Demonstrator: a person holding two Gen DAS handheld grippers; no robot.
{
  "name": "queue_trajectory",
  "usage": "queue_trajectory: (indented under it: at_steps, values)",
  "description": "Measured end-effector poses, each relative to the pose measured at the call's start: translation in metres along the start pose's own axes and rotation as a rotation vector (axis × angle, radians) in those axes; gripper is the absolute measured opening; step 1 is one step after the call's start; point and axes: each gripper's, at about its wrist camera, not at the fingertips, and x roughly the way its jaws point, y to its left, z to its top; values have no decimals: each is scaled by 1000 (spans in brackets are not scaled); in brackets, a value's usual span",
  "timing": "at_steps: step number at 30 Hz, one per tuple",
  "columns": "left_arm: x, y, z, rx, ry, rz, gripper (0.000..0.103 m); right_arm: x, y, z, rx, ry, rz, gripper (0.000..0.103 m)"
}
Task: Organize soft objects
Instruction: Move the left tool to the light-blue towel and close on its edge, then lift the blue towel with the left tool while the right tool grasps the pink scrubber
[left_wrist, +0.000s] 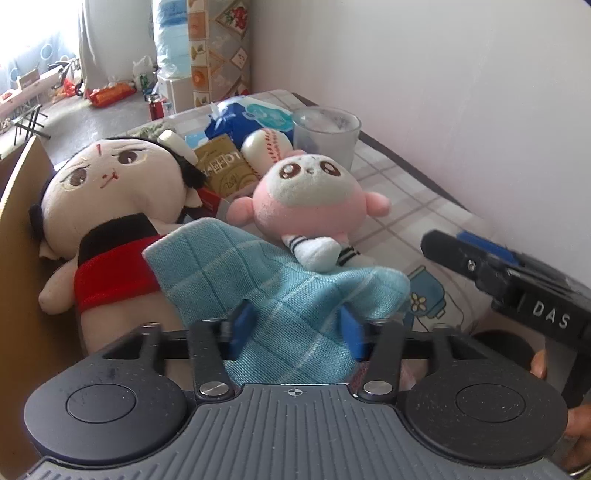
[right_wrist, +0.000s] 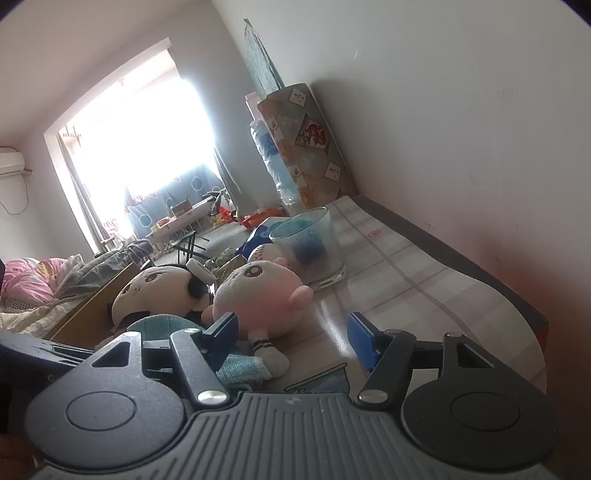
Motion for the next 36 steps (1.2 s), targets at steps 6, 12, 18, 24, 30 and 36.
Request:
queue_trajectory:
  at_steps: [6,12,18,24,30,36]
  values:
    - [-8,2,0,-8,-32,19,3,-4,2,0,-17,-2,3,68]
    - [-44,9,-4,-53,-92,33,2,-13,6,3,-38,-20,-1,68]
    - [-48,13,-26,-61,-53,55,3,-14,12,0,-63,-2,2,68]
    - [-50,20,-36,-77,-59,-12,31,-18,14,-1,-59,52,61,72]
    - [-59,9,-41,17,-107,-29,83,-32,2,-6,3,134,142,78]
    - [-34,-5,-50,131,-44,44,86,-36,-4,-18,77,193,160,78]
